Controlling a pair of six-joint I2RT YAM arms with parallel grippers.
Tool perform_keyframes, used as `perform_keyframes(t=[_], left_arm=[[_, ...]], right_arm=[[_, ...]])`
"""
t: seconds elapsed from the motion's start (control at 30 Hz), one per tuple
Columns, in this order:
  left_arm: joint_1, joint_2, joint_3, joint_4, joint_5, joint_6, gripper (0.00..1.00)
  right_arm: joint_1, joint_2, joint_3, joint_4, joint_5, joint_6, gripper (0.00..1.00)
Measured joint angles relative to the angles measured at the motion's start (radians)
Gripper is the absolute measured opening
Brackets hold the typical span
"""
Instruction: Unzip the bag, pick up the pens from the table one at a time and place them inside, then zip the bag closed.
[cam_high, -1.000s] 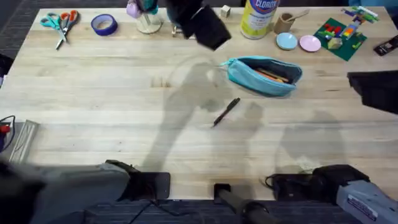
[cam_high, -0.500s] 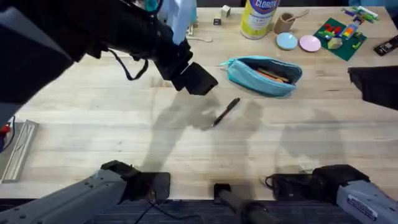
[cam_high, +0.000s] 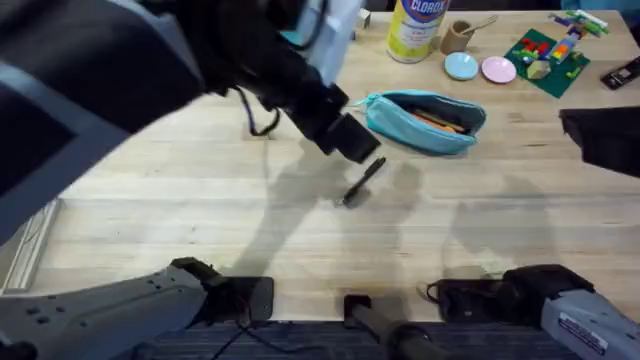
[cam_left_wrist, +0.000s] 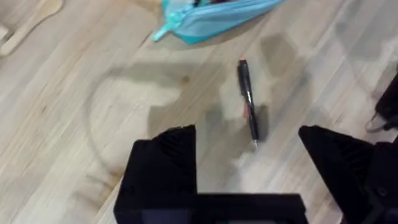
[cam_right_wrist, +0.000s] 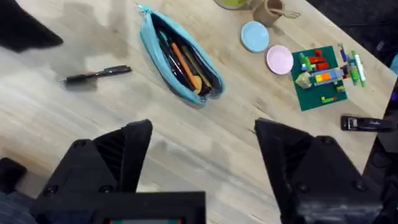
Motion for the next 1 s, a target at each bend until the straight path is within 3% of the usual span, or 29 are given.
perform_keyframes(t=[0.2,0.37,0.53,0.83,1.0], left_arm=[[-0.127,0.031,0.000,0.029,-0.107,-0.060,0.993],[-0.185,0.065,0.000,0.037,-0.196,-0.143,0.994],[-0.236,0.125,0.000,0.041,-0.228,-0.178,0.993],[-0.254,0.214,0.000,0.100,-0.233,-0.207,0.993],[-0.254,0.251,0.000,0.147,-0.194,-0.208,0.992]], right_arm=[[0.000,0.000,0.000,0.000,0.000,0.000,0.997],[0.000,0.000,0.000,0.000,0.000,0.000,0.996],[0.000,0.000,0.000,0.000,0.000,0.000,0.997],[0.000,0.000,0.000,0.000,0.000,0.000,0.996],[0.000,0.000,0.000,0.000,0.000,0.000,0.997]])
